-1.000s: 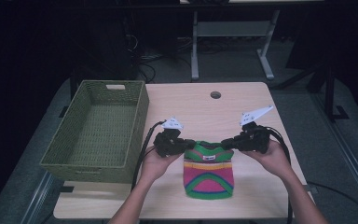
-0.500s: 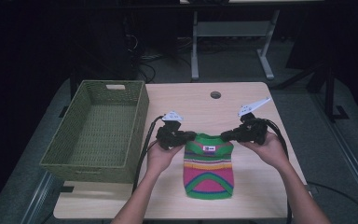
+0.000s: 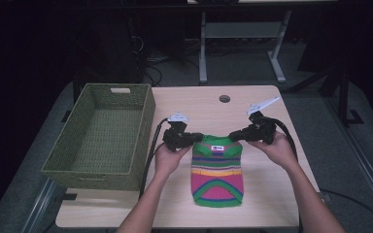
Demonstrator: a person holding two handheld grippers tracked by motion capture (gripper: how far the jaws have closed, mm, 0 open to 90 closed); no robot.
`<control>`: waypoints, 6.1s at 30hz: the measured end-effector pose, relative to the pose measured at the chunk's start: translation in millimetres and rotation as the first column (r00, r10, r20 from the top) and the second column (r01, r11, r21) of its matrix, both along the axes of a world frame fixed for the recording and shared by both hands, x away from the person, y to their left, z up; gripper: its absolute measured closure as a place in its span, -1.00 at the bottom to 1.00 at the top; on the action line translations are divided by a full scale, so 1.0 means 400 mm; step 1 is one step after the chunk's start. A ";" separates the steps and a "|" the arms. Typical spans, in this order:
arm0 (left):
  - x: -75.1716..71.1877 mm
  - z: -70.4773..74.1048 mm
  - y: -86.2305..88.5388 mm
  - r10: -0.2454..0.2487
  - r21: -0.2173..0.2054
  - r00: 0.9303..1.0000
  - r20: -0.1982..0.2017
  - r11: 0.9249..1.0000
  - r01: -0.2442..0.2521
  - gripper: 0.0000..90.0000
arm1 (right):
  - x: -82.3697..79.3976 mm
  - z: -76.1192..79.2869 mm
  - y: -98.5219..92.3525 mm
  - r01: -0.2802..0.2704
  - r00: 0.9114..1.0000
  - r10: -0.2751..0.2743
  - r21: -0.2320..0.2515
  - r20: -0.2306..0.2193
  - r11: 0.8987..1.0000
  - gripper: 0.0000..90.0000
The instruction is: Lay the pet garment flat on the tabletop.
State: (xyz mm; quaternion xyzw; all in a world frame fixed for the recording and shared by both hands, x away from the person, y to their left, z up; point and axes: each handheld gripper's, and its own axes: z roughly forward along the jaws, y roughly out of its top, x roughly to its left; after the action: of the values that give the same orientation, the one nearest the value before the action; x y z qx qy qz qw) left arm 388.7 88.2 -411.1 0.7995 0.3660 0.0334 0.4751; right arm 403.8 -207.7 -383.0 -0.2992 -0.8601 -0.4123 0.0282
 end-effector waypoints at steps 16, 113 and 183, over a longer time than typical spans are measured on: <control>0.045 -0.013 -0.024 0.046 0.032 0.999 0.001 0.998 -0.046 0.87 | 0.057 -0.054 -0.021 0.062 0.997 -0.061 0.010 -0.044 0.998 0.83; -0.149 -0.104 -0.027 -0.226 0.334 0.968 -0.111 0.908 0.251 0.86 | -0.184 -0.170 0.028 -0.071 0.997 0.064 -0.196 -0.039 0.978 0.77; -0.064 -0.124 -0.063 -0.083 0.279 0.995 -0.060 0.956 0.097 0.76 | -0.073 -0.194 -0.018 0.122 0.992 -0.127 -0.163 -0.018 0.979 0.55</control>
State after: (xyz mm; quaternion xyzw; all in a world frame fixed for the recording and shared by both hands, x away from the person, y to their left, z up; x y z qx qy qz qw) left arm 363.3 63.1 -460.8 0.8752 0.3319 0.0445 0.3491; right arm 374.5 -214.9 -460.7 -0.3595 -0.8699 -0.3377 -0.0097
